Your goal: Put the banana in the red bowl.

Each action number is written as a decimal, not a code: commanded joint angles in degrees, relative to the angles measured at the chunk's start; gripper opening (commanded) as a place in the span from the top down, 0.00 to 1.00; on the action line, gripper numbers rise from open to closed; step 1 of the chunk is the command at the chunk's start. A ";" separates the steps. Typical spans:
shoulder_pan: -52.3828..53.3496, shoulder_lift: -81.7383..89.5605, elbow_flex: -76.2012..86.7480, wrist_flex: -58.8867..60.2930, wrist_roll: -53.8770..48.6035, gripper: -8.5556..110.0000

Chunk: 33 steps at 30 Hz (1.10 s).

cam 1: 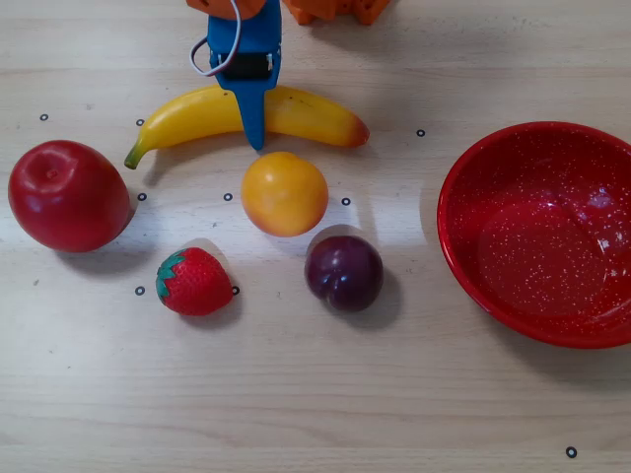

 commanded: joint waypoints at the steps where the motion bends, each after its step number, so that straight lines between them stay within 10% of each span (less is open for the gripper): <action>1: 0.00 -0.53 -1.85 -0.35 0.70 0.72; 33: 0.53 2.37 -19.34 18.28 -2.37 0.93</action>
